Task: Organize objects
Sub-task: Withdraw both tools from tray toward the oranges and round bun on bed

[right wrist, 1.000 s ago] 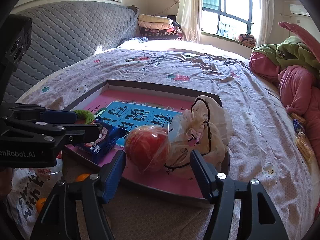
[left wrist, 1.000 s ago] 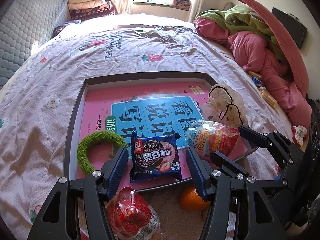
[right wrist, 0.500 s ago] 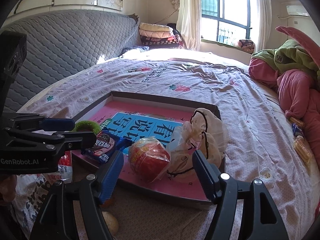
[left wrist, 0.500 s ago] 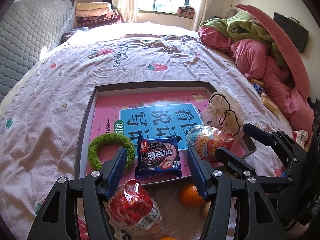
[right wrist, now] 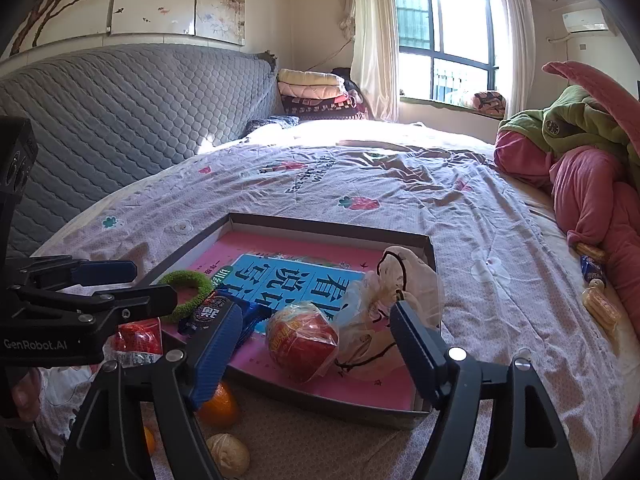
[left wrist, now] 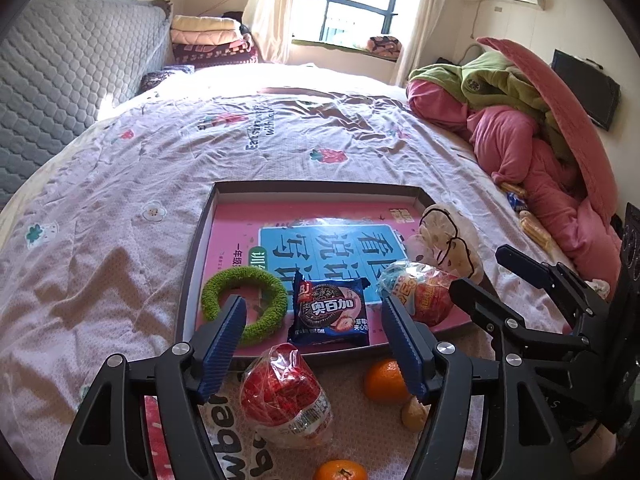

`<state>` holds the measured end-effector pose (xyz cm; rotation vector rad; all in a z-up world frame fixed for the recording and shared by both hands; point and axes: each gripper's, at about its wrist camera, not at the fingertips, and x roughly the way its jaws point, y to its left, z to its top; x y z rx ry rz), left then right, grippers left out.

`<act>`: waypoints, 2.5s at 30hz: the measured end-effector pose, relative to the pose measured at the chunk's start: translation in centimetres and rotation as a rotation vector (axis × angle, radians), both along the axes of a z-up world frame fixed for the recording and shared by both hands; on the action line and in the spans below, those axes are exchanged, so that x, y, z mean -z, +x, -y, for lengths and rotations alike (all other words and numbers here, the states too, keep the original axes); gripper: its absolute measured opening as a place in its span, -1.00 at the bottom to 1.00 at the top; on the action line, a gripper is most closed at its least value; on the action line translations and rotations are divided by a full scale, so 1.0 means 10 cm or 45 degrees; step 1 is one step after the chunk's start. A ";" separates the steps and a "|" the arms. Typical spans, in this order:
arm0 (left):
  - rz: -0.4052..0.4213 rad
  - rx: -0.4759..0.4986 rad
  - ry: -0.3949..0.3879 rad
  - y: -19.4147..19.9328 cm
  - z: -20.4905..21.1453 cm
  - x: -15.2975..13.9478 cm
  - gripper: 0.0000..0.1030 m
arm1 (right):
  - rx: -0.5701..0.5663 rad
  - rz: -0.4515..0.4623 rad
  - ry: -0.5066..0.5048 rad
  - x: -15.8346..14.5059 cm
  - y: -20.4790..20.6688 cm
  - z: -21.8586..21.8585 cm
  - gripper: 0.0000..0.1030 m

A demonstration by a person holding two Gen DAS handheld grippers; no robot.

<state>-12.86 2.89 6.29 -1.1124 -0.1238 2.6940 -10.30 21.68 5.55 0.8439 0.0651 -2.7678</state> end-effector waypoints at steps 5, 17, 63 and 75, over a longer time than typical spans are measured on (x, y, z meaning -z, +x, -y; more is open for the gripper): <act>-0.019 -0.045 0.029 0.09 0.10 -0.06 0.43 | -0.003 -0.014 -0.015 -0.04 0.03 0.00 0.49; -0.043 -0.078 0.027 0.32 0.13 -0.13 0.44 | -0.009 -0.069 -0.053 -0.19 0.16 -0.03 0.53; 0.003 -0.087 -0.058 1.15 0.25 -0.03 0.45 | -0.005 -0.115 -0.071 -0.26 0.91 -0.07 0.55; 0.091 -0.054 -0.087 1.11 0.14 0.19 0.45 | -0.005 -0.026 -0.038 -0.12 0.90 -0.04 0.55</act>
